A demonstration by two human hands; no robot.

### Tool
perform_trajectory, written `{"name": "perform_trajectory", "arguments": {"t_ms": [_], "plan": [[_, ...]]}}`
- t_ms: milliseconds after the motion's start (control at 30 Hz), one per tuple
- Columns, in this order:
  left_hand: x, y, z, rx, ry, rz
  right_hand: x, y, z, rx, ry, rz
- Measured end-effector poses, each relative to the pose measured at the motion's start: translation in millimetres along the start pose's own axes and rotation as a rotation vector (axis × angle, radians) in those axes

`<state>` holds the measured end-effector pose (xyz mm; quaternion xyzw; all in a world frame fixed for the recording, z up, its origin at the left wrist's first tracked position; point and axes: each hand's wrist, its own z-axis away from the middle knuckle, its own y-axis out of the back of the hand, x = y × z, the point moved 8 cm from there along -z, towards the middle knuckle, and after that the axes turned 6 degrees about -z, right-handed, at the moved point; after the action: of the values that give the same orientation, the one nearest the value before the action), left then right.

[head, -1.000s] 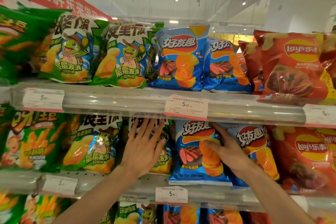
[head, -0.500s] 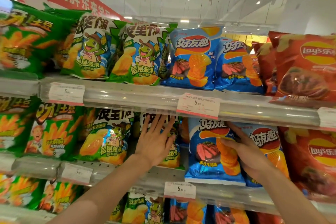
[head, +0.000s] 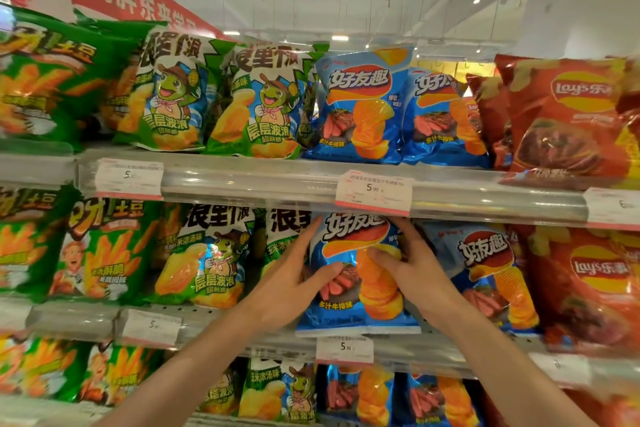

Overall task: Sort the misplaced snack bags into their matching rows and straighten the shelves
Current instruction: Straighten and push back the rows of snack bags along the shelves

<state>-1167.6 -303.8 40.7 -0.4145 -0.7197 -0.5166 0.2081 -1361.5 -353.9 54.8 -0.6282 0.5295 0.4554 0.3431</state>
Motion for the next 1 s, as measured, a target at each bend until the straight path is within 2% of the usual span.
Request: {"name": "perform_trajectory", "arguments": {"t_ms": [200,433,567,767,833,967,1000], "plan": [[9,-3,0,-0.056,-0.002,0.100,-12,-5,13,-0.119,0.024,0.034],[20,-18,1,-0.085,-0.031,0.129,-1,5,37,-0.235,-0.079,-0.035],[16,-30,-4,-0.125,-0.012,0.127,-2,10,47,-0.227,-0.063,0.056],[32,-36,-8,-0.111,-0.046,0.104,-3,28,42,-0.122,-0.067,0.127],[30,-23,-8,0.010,-0.064,-0.074,-5,38,36,-0.046,-0.044,0.151],[19,20,-5,0.414,-0.176,-0.512,1,53,19,0.094,-0.017,0.109],[14,25,-6,0.472,-0.198,-0.608,5,49,15,0.108,-0.015,0.090]]}}
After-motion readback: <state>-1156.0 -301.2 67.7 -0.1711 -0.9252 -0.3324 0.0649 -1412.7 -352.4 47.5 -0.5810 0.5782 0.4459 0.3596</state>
